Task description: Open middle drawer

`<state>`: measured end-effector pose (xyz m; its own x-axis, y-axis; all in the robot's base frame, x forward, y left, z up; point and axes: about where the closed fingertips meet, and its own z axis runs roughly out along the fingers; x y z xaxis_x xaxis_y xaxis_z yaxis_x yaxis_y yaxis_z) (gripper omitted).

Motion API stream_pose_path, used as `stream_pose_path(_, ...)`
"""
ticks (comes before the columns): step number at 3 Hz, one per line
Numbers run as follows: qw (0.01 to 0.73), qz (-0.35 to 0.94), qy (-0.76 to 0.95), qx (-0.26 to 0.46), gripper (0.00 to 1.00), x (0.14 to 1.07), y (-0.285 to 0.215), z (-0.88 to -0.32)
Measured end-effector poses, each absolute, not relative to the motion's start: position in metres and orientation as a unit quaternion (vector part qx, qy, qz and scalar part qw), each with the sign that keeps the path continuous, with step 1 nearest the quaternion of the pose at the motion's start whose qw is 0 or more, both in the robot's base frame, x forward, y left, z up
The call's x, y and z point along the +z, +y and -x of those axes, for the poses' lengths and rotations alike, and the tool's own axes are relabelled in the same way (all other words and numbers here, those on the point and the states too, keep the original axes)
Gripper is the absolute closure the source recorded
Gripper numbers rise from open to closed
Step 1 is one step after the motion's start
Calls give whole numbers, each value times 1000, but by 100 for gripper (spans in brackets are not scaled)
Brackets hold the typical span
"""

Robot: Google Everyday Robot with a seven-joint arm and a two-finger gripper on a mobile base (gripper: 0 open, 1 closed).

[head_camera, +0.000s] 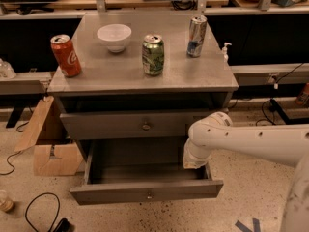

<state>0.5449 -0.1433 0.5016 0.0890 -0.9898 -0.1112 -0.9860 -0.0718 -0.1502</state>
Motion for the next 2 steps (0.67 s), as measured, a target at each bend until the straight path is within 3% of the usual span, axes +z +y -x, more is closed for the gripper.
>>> stream_pose_path(1, 107, 739, 665, -13, 100, 482, -149, -562)
stream_pose_path(2, 111, 748, 654, -15, 100, 459, -149, -580)
